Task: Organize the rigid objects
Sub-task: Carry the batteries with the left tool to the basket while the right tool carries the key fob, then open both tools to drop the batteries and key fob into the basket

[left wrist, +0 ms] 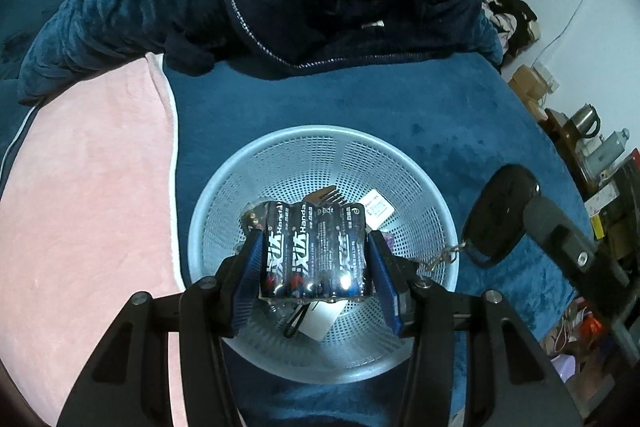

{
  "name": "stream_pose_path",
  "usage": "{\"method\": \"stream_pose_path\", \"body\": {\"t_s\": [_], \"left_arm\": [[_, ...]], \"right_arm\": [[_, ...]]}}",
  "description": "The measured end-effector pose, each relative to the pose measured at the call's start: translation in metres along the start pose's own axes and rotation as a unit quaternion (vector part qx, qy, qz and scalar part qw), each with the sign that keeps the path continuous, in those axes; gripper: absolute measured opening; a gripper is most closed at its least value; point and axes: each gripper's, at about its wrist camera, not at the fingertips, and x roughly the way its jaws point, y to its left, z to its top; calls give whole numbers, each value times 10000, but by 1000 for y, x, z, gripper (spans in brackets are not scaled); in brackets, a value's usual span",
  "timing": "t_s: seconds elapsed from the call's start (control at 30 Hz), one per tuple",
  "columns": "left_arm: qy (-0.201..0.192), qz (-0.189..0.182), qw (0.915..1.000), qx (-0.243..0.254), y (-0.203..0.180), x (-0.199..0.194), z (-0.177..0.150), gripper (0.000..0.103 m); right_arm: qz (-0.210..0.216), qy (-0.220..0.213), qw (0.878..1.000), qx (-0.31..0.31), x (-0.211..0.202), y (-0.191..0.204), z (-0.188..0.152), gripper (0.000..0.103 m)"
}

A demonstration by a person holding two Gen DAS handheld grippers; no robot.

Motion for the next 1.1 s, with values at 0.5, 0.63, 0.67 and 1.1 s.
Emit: {"method": "stream_pose_path", "body": {"t_s": [0.5,0.63,0.67,1.1], "left_arm": [[257,-25,9994,246,-17,47,12,45],[308,84,9990,321,-16,51,12,45],[327,133,9988,351,-14,52,11,50],[426,547,9974,-186,44,39,-15,102]], "right_arm": [[-201,322,9989,257,24,-32,-6,11],[-167,446,9985,288,32,-35,-10,12],[-197,474,9982,316,34,-36,-11,12],[-1026,960,9901,-35,53,-26,-35,102]]}}
